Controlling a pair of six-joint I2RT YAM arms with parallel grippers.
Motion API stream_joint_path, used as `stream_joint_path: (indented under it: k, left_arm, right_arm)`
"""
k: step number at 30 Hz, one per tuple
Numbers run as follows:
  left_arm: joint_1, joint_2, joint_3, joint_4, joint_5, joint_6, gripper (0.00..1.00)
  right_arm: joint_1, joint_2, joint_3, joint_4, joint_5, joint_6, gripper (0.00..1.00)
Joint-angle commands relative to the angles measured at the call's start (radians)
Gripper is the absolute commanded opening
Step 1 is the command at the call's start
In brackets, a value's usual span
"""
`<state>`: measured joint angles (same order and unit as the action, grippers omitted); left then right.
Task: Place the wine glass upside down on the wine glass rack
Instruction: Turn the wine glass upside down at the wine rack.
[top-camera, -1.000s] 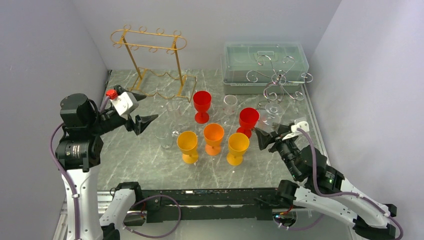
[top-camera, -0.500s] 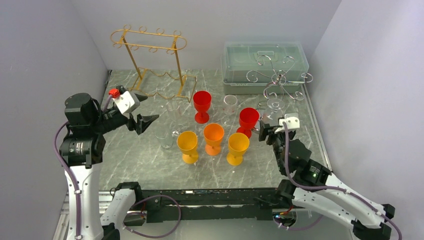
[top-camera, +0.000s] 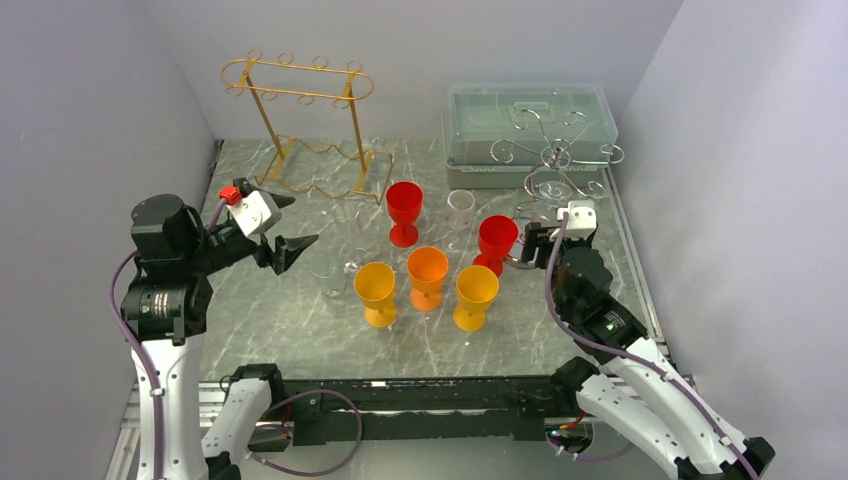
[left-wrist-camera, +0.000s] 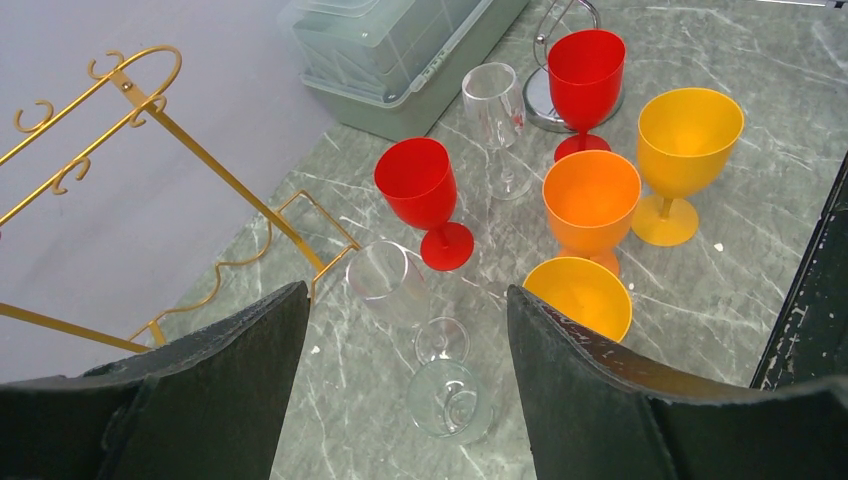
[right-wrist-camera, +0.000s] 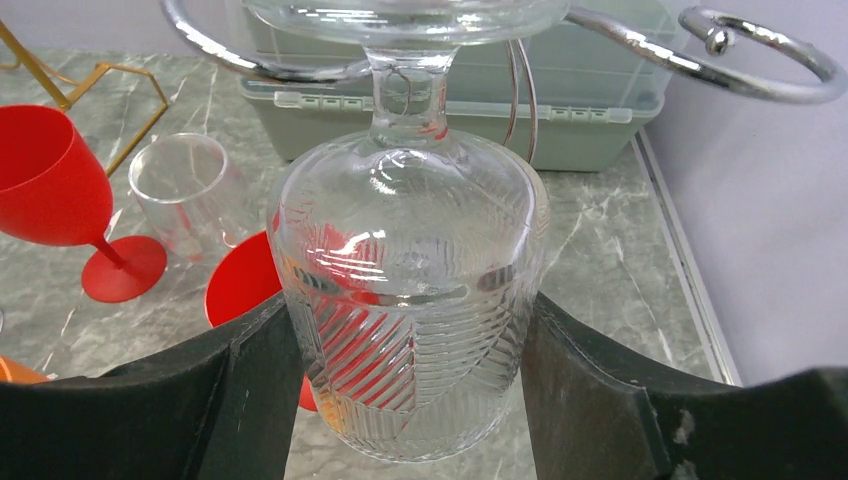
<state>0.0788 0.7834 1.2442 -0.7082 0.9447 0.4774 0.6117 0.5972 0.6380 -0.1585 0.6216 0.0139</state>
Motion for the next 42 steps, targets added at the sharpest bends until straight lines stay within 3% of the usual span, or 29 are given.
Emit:
stream_joint_path:
  k: [1, 8, 29, 42]
  left_arm:
    - [0.003, -0.010, -0.003, 0.002, 0.001, 0.014, 0.78]
    - [0.002, -0.023, -0.014, -0.016, -0.004, 0.037, 0.78]
    - [0.002, -0.042, -0.025, -0.062, -0.006, 0.071, 0.78]
    - [0.002, -0.044, -0.020, -0.080, -0.007, 0.090, 0.78]
  right_arm:
    - [-0.064, 0.027, 0.069, 0.105, -0.146, 0.030, 0.00]
    - [-0.138, 0.054, 0.086, 0.112, -0.238, 0.042, 0.00]
    - [-0.170, 0.120, 0.107, 0.193, -0.384, -0.005, 0.00]
    - [-0.182, 0.087, 0.034, 0.231, -0.516, -0.129, 0.00]
